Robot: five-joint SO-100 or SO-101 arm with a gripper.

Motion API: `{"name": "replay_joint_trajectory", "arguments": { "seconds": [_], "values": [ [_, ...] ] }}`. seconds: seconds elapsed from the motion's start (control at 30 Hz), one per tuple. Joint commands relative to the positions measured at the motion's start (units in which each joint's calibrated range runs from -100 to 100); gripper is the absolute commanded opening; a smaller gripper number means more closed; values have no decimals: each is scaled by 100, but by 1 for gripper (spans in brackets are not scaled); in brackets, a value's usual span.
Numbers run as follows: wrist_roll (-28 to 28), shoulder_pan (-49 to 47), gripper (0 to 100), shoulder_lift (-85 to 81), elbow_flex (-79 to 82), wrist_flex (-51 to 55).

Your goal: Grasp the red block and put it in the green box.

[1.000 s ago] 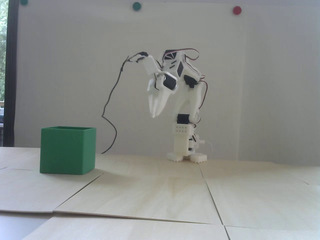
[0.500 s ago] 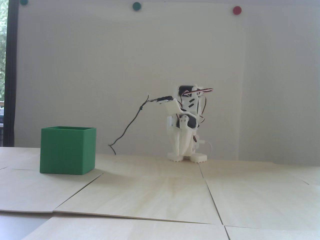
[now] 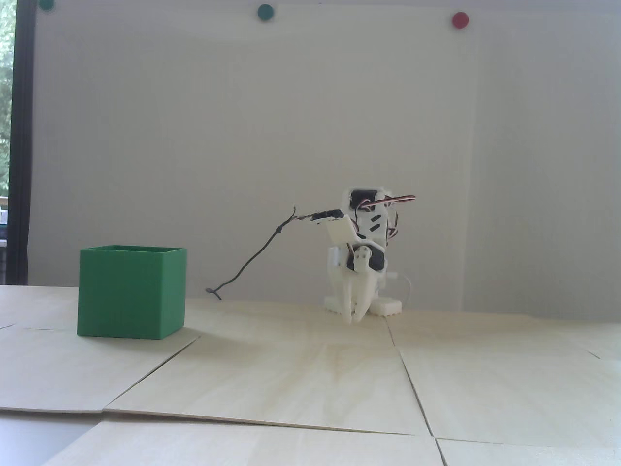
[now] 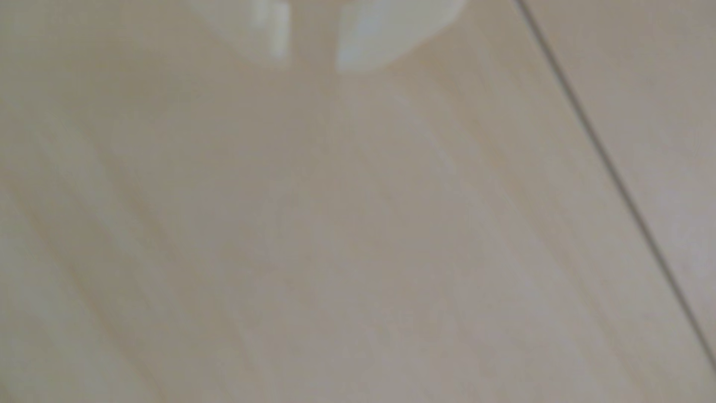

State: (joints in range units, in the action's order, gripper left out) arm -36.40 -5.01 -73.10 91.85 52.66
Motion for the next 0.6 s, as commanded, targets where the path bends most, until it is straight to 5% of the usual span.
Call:
{"name": "replay_joint_trajectory", "arguments": {
  "seconds": [0.0,0.57],
  "values": [
    [-25,-50,2,-519,371,-131],
    [-20,-42,2,-1190,513,1454]
  ]
}}
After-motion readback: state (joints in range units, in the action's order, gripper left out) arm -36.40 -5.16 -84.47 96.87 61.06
